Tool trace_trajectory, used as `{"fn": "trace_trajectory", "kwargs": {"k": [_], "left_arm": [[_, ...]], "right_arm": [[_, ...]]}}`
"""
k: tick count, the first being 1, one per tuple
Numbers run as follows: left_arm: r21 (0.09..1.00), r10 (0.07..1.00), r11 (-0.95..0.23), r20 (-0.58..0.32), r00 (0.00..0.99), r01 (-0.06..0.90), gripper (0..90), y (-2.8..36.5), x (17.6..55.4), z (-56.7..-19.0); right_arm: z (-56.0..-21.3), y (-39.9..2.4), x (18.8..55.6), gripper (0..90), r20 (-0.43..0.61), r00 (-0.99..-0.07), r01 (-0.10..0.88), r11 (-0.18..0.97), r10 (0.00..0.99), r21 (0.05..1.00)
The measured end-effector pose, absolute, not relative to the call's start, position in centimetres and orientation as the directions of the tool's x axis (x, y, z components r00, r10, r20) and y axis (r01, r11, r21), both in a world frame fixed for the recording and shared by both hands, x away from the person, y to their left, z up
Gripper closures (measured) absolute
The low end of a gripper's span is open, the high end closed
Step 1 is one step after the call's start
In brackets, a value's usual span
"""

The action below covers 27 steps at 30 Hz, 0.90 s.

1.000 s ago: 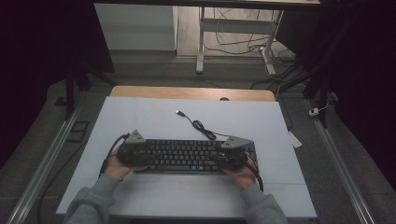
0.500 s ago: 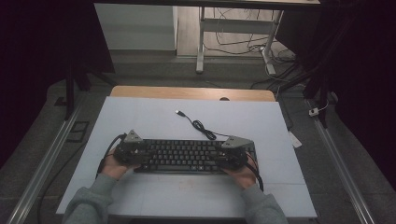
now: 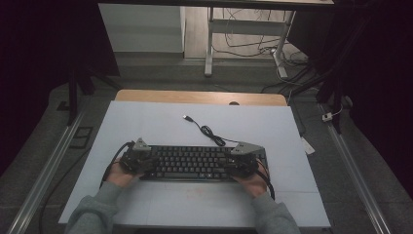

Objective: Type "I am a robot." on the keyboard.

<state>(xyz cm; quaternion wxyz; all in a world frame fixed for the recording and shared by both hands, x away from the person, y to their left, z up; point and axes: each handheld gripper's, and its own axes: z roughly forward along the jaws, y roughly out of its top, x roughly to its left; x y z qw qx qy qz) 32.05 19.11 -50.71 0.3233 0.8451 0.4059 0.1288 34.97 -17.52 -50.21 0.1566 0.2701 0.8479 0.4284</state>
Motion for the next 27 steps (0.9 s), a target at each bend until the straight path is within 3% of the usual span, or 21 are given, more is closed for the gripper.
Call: {"fn": "trace_trajectory", "kwargs": {"k": [27], "left_arm": [[0.630,0.772,-0.473,-0.041,0.635,0.616,88.9,18.9,32.3,-51.7]], "right_arm": [[-50.3,-17.5,35.0,52.4,-0.037,-0.804,0.328,0.495,0.593,0.805]]}}
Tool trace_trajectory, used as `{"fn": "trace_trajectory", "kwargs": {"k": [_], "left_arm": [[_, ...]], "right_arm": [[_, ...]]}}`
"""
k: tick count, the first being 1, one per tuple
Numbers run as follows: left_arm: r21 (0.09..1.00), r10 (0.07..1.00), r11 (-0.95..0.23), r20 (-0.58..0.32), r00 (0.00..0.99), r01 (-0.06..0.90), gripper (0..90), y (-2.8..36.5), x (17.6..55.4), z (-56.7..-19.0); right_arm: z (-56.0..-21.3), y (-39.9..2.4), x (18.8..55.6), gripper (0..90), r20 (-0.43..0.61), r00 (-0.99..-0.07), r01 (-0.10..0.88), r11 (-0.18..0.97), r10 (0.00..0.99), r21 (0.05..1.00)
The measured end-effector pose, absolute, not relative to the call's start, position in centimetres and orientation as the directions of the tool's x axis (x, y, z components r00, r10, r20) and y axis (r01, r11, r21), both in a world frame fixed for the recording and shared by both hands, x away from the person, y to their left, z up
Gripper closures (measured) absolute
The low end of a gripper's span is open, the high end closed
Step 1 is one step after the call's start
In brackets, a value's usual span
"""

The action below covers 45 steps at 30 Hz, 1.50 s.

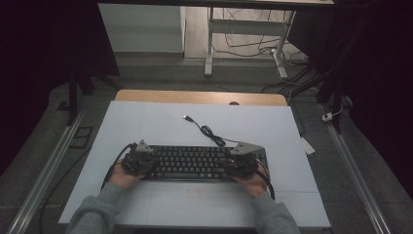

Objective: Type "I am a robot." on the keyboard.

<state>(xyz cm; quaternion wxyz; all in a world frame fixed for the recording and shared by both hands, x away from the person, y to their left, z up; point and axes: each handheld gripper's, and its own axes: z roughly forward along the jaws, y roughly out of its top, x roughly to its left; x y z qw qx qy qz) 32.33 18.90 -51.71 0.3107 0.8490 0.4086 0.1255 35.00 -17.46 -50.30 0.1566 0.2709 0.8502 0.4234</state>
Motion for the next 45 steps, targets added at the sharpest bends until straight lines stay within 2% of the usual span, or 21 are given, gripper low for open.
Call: {"fn": "trace_trajectory", "kwargs": {"k": [5,12,20,45], "left_arm": [[0.699,0.775,-0.411,-0.070,0.628,0.586,86.6,19.5,31.9,-50.6],[0.769,0.783,-0.312,-0.124,0.609,0.558,59.2,20.2,31.5,-49.5],[0.781,0.768,-0.317,-0.122,0.629,0.538,46.5,20.0,31.3,-49.0],[0.773,0.780,-0.315,-0.121,0.614,0.552,37.4,19.9,31.4,-49.0]], "right_arm": [[-50.3,-17.5,35.0,52.4,-0.036,-0.805,0.327,0.493,0.593,0.806],[-50.3,-17.5,35.0,52.3,-0.034,-0.805,0.329,0.492,0.593,0.806],[-50.4,-17.5,35.1,52.2,-0.035,-0.806,0.330,0.497,0.591,0.803],[-50.2,-17.1,34.9,52.3,-0.009,-0.814,0.331,0.475,0.581,0.815]]}}
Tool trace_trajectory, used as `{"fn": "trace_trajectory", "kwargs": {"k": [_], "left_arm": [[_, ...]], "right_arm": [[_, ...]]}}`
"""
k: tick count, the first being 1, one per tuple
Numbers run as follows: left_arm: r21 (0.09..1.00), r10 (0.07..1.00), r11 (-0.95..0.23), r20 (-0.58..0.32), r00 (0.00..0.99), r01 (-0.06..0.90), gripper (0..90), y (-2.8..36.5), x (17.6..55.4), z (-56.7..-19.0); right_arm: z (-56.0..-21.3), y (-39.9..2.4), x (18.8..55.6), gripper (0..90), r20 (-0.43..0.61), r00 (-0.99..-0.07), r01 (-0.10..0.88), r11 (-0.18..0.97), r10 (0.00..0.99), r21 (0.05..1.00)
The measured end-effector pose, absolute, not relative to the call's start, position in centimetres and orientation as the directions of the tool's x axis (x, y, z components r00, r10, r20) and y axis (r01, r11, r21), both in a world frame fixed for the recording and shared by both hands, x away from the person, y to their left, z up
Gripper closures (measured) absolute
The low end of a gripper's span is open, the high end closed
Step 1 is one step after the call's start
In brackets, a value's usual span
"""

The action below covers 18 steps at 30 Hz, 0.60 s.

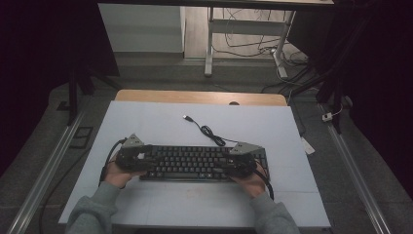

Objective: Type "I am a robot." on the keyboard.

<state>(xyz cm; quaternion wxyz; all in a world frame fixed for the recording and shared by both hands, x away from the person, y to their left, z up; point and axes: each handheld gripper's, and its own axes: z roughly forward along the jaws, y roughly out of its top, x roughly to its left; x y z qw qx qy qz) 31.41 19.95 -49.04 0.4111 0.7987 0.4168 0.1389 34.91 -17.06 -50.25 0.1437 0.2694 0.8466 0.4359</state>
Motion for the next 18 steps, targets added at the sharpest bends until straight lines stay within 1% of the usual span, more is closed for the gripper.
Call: {"fn": "trace_trajectory", "kwargs": {"k": [8,14,18], "left_arm": [[0.764,0.782,-0.313,-0.129,0.610,0.564,34.7,19.9,31.5,-49.1],[0.755,0.788,-0.310,-0.135,0.600,0.577,29.6,19.8,31.6,-49.2],[0.747,0.790,-0.313,-0.138,0.597,0.587,26.4,19.8,31.7,-49.3]], "right_arm": [[-50.1,-16.4,34.8,52.4,0.021,-0.829,0.337,0.470,0.559,0.816],[-49.9,-15.6,34.5,53.0,0.031,-0.842,0.333,0.474,0.539,0.815],[-49.8,-15.0,34.4,56.8,0.037,-0.852,0.328,0.479,0.522,0.814]]}}
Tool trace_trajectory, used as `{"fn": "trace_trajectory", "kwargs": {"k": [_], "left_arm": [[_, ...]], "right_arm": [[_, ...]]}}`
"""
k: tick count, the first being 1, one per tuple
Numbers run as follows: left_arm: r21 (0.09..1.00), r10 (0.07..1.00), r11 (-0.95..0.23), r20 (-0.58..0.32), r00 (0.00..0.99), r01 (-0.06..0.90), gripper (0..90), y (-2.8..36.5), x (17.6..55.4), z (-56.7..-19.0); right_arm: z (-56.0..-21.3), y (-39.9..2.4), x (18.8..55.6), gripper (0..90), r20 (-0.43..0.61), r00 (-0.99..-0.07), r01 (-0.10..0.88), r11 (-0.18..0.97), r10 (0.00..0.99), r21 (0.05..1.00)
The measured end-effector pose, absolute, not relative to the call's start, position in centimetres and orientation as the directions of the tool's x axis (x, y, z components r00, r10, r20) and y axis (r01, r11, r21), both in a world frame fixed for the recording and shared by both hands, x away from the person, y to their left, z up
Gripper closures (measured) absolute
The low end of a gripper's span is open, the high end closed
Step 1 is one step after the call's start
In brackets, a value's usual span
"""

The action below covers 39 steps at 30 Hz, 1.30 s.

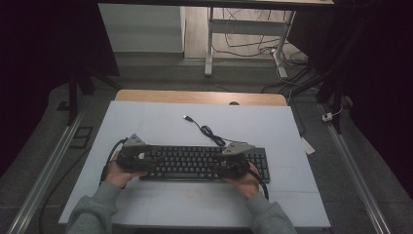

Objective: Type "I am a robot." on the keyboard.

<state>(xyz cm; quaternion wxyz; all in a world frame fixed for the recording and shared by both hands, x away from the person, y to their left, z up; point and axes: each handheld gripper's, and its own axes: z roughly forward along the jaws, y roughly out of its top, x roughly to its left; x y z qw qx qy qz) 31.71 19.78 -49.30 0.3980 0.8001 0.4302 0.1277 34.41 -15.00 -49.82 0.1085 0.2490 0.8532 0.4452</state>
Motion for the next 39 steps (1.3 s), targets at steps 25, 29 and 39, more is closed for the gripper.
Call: {"fn": "trace_trajectory", "kwargs": {"k": [25,29,39], "left_arm": [[0.736,0.791,-0.320,-0.139,0.596,0.596,22.5,19.6,31.8,-49.4],[0.734,0.790,-0.325,-0.137,0.598,0.597,22.4,19.5,31.9,-49.5],[0.728,0.784,-0.335,-0.137,0.606,0.598,21.8,19.4,31.9,-49.6]], "right_arm": [[-50.9,-9.5,34.5,89.6,0.013,-0.902,0.287,0.579,0.431,0.763],[-51.1,-9.1,34.6,89.5,0.012,-0.901,0.289,0.580,0.433,0.762],[-51.5,-8.1,34.6,89.4,-0.006,-0.909,0.272,0.605,0.416,0.749]]}}
